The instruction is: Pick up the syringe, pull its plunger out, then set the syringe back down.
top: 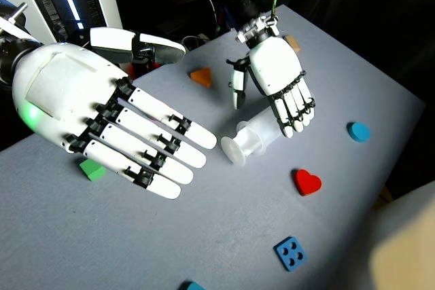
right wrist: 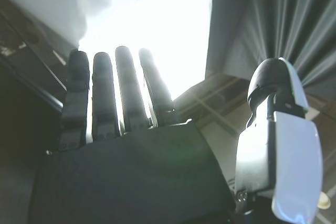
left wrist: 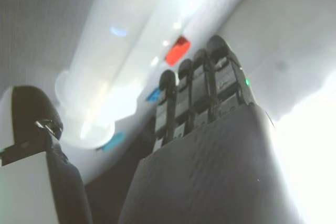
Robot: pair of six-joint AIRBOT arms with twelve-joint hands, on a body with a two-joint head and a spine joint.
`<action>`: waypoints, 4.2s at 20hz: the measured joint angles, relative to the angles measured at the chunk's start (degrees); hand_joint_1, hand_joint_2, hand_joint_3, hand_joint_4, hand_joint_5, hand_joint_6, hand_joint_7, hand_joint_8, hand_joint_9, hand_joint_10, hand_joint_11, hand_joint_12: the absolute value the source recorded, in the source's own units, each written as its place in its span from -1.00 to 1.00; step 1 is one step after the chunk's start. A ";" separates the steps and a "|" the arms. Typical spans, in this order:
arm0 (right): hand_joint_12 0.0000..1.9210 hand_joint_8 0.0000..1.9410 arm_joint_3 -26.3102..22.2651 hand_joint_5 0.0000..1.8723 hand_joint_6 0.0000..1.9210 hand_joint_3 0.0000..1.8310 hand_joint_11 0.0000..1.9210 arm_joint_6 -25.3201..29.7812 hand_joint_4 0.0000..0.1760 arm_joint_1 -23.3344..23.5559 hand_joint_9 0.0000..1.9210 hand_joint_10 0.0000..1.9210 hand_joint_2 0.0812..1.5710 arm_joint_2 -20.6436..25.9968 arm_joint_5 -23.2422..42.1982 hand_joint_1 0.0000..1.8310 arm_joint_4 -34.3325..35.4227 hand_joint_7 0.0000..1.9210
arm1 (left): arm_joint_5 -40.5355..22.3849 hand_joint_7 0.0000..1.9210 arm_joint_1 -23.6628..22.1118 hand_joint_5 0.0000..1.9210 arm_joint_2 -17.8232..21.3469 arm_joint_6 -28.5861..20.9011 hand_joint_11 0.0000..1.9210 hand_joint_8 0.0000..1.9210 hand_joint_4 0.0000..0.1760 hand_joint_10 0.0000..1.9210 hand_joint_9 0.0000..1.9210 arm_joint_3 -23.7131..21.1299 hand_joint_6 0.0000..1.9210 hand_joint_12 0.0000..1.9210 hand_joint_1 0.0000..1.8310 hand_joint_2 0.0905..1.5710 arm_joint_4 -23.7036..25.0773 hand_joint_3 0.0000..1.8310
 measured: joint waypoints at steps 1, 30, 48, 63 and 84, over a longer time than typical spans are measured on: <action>-0.59 -0.99 0.00 -0.88 -0.99 -1.00 -1.00 0.00 -1.00 0.00 -0.89 -0.99 0.22 0.00 0.04 -1.00 0.09 -0.85 | -0.50 -0.82 0.44 -0.77 -0.33 -0.31 -1.00 -0.99 -1.00 -1.00 -0.92 0.50 -0.98 -0.70 0.00 0.13 0.57 -1.00; -0.59 -1.00 0.00 -0.85 -1.00 -1.00 -1.00 0.11 -1.00 0.00 -0.89 -1.00 0.22 -0.17 0.09 -1.00 -0.26 -0.83 | -8.00 -0.56 4.46 -0.55 -3.39 -5.46 -0.97 -0.99 -1.00 -0.98 -0.58 6.99 -0.98 -0.07 0.08 0.33 6.43 -1.00; -0.76 -0.99 0.00 -0.91 -0.99 -1.00 -1.00 3.87 -1.00 -0.42 -0.96 -0.99 0.23 -0.13 -0.35 -1.00 -0.90 -0.91 | -11.82 0.01 3.41 0.03 -3.28 -7.08 -0.14 -0.04 -1.00 0.16 -0.04 6.88 -0.08 0.49 0.63 0.35 11.10 -1.00; -0.55 -1.00 10.91 -0.87 -1.00 -1.00 -1.00 27.19 -1.00 0.61 -0.89 -1.00 0.22 -2.16 -13.29 -0.89 -8.94 -0.85 | -22.34 -0.06 -5.14 0.03 3.21 -7.37 -0.13 0.04 -1.00 0.16 -0.08 4.31 -0.04 0.51 0.62 0.37 24.90 -1.00; -0.49 -0.99 13.09 -0.75 -0.99 -1.00 -1.00 27.93 -1.00 2.54 -0.77 -0.99 0.11 -7.32 -19.63 0.11 -9.60 -0.72 | -32.17 -0.03 -9.90 -0.03 4.79 4.07 -0.18 0.08 -1.00 0.39 -0.15 3.67 0.06 0.22 0.49 0.41 25.99 -1.00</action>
